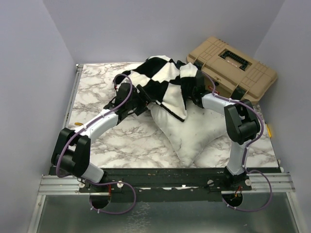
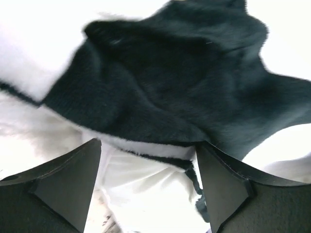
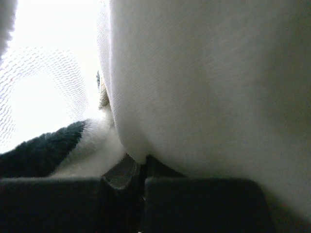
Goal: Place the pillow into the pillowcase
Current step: Stuff the pillow into the pillowcase.
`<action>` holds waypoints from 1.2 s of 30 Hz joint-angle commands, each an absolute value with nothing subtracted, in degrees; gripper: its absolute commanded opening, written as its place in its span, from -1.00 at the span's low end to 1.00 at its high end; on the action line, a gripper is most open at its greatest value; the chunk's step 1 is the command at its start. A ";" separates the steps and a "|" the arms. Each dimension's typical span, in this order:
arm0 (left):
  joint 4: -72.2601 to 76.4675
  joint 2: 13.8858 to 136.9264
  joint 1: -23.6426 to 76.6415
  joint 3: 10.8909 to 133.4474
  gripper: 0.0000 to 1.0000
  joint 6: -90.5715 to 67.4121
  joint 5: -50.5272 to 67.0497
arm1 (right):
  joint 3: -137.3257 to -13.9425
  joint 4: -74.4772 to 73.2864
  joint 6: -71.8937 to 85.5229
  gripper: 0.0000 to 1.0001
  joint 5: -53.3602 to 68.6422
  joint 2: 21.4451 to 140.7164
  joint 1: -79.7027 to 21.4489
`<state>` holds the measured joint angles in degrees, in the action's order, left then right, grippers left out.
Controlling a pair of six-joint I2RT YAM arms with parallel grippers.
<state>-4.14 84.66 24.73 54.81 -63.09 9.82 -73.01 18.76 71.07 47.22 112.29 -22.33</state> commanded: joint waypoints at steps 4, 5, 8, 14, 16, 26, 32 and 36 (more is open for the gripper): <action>11.62 81.35 24.22 50.29 0.48 -69.33 9.79 | -75.58 20.09 70.82 -1.00 46.58 112.85 -22.66; 13.98 81.37 23.99 49.07 0.38 -70.86 9.56 | -75.59 20.45 71.02 -1.00 46.58 112.90 -22.67; 19.41 83.46 23.48 46.12 -0.21 -73.93 9.24 | -75.76 20.44 71.23 -1.00 46.34 113.07 -22.57; 19.44 87.25 23.66 48.59 -1.00 -69.91 16.63 | -76.29 21.85 72.95 -1.00 45.24 113.60 -21.32; 17.64 85.83 24.41 48.92 -1.00 -68.99 18.42 | -76.94 23.10 74.07 -1.00 44.13 113.83 -20.58; -2.37 78.77 33.17 53.52 -1.00 -59.65 28.01 | -80.31 28.49 78.48 -1.00 35.00 111.96 -19.16; -12.64 74.38 34.21 53.74 -1.00 -52.59 29.50 | -78.97 31.68 79.62 -1.00 31.14 110.30 -19.11; -14.80 76.19 35.38 52.01 -1.00 -50.42 31.12 | -77.16 39.90 83.60 -1.00 31.08 111.57 -19.16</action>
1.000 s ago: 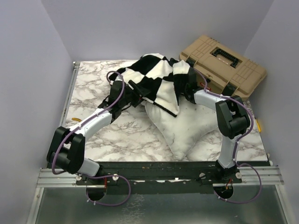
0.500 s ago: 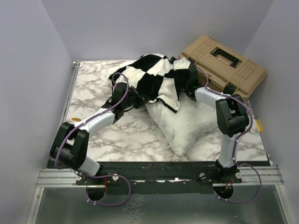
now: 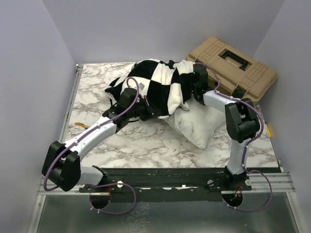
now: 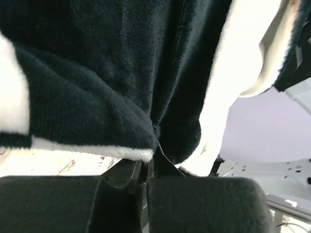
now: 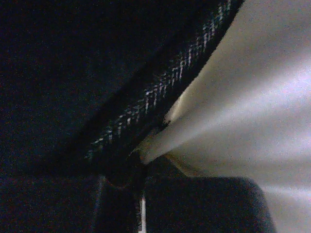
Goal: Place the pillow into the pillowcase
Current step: Stuff the pillow into the pillowcase.
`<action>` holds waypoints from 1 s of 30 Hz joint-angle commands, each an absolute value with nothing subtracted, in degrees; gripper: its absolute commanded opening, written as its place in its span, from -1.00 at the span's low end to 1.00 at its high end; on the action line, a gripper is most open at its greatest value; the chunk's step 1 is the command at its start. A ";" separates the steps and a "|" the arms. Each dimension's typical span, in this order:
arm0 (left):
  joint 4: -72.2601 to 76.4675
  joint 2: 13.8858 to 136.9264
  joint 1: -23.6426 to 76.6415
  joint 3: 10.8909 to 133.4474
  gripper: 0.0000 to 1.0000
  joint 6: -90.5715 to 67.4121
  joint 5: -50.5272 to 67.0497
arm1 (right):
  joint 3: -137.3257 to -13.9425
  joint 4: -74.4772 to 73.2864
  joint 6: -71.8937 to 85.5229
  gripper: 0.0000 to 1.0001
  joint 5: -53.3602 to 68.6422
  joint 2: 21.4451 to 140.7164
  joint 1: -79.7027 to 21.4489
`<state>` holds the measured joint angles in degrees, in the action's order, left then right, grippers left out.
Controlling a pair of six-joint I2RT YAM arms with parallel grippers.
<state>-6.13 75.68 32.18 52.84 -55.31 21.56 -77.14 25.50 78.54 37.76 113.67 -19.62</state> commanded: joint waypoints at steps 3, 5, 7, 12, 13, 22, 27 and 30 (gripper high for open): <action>-16.48 80.05 38.06 52.14 -1.00 -47.99 27.16 | -77.00 45.89 85.81 -1.00 33.19 113.15 -19.24; -16.68 83.12 40.84 53.31 -1.00 -46.41 24.12 | -75.33 47.74 86.97 -1.00 33.55 112.83 -19.29; -16.89 85.47 43.22 56.57 -1.00 -43.91 21.26 | -73.76 48.75 86.95 -1.00 35.27 112.62 -19.37; -18.42 85.35 45.21 66.90 -0.42 -39.72 19.31 | -66.80 43.58 82.67 -1.00 37.36 108.99 -19.38; -19.51 84.27 45.26 68.55 -0.07 -38.63 18.23 | -65.67 43.04 82.18 -1.00 37.80 108.58 -19.41; -44.98 81.19 36.25 81.74 0.78 -36.41 1.33 | -67.32 37.58 78.12 -1.00 40.07 107.96 -19.42; -46.21 78.30 26.57 74.03 0.80 -43.10 2.87 | -69.65 36.82 78.22 -1.00 40.65 109.04 -19.42; -42.00 75.72 21.88 67.44 0.82 -46.36 4.16 | -70.21 36.89 78.45 -1.00 40.86 109.57 -19.42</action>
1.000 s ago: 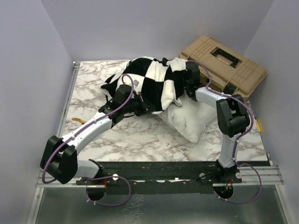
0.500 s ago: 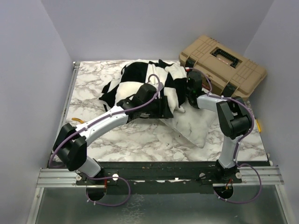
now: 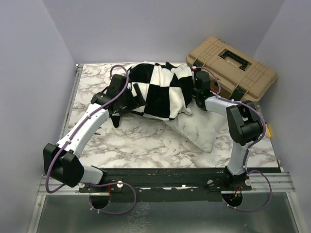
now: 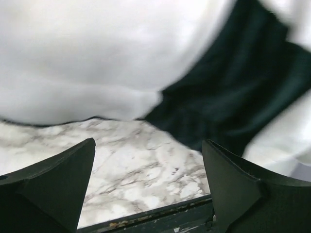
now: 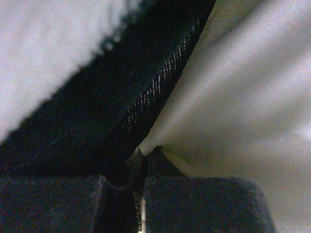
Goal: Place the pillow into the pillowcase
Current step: Stuff the pillow into the pillowcase.
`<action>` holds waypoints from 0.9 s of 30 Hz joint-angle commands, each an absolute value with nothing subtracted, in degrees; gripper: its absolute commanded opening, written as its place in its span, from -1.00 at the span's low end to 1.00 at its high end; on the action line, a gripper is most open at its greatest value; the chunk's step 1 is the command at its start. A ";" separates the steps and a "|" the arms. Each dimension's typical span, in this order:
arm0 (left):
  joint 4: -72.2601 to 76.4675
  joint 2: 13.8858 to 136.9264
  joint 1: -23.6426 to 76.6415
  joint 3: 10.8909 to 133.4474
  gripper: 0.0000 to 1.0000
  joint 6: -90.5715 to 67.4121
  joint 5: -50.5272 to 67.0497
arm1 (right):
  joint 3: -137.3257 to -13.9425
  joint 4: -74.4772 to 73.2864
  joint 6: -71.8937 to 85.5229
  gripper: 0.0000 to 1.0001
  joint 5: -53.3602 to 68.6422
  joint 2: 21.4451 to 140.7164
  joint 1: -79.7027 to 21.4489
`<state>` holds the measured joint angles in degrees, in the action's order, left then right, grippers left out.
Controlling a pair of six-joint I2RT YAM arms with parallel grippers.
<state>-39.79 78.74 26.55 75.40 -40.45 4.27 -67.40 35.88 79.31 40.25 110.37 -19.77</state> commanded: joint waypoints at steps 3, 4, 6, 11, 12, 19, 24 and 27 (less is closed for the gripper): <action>-30.17 72.87 16.24 57.84 0.83 -51.56 9.48 | -70.22 37.45 79.04 -1.00 41.11 109.81 -19.42; -24.37 72.10 14.88 54.32 0.82 -54.02 11.38 | -70.08 37.52 79.09 -1.00 41.13 109.78 -19.38; -11.69 71.38 13.99 48.86 0.80 -58.47 13.13 | -69.84 37.53 79.17 -1.00 41.13 109.50 -19.42; 13.12 76.68 15.62 45.81 0.21 -64.78 18.31 | -68.60 39.48 81.44 -1.00 40.52 108.61 -19.38; 14.10 77.85 17.11 47.35 0.00 -63.98 18.99 | -68.59 39.83 81.92 -1.00 40.36 108.51 -19.42; 15.19 78.83 28.47 56.61 -1.00 -57.42 23.60 | -71.25 40.38 84.09 -1.00 38.01 107.23 -19.41; -2.69 76.72 30.42 59.39 -1.00 -46.45 26.45 | -72.38 41.84 86.88 -1.00 35.06 106.14 -19.41; -12.95 74.19 30.24 58.55 -1.00 -39.72 21.92 | -72.88 43.02 88.47 -1.00 34.01 106.32 -19.42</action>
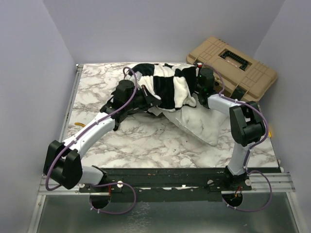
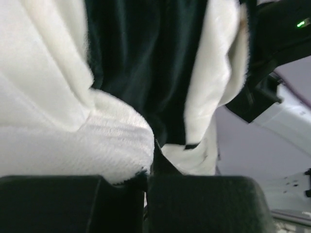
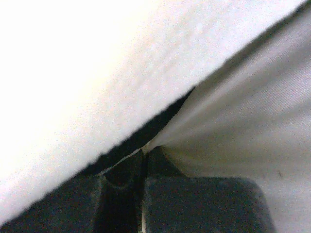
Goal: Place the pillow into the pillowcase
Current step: Stuff the pillow into the pillowcase.
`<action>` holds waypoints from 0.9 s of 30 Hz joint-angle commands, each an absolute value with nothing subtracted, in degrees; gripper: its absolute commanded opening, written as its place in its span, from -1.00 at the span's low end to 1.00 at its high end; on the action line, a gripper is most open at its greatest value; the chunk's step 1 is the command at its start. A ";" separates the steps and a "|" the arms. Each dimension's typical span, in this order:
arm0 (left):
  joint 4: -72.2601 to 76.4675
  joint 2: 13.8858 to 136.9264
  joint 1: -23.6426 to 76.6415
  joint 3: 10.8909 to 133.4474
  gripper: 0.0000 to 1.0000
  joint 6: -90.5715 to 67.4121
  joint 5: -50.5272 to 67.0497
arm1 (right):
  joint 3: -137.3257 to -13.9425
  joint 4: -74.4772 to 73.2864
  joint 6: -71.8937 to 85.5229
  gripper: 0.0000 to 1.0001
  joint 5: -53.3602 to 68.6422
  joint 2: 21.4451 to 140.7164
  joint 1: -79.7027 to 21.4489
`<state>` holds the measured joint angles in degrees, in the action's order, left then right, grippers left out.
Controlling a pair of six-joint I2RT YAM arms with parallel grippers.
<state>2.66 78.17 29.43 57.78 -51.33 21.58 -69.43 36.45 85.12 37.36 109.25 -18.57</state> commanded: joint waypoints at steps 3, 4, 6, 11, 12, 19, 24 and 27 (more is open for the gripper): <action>-14.89 71.79 30.15 57.18 -1.00 -38.88 20.49 | -73.72 42.64 89.35 -1.00 32.85 106.46 -19.42; -14.98 71.49 30.17 56.92 -1.00 -39.01 20.48 | -74.33 42.22 89.27 -1.00 32.79 106.56 -19.42; -16.85 71.85 30.15 58.16 -0.34 -38.47 20.36 | -75.74 40.15 88.50 -1.00 32.94 106.69 -19.42; -23.07 72.01 30.68 67.43 0.90 -36.52 14.42 | -78.87 28.45 84.51 -1.00 32.79 105.94 -19.36; -23.79 72.22 31.19 69.69 0.97 -34.14 13.78 | -79.00 27.00 84.17 -1.00 32.74 105.73 -19.42; -26.59 78.62 41.21 79.50 0.98 -18.40 6.27 | -78.78 19.21 85.84 -1.00 31.46 104.90 -19.42; -25.34 85.25 45.11 81.25 0.98 -10.07 -1.11 | -79.01 19.27 86.98 -1.00 31.50 104.86 -19.42; -22.37 87.75 45.27 80.16 0.98 -9.83 -10.18 | -79.47 18.85 87.10 -1.00 31.45 104.61 -19.42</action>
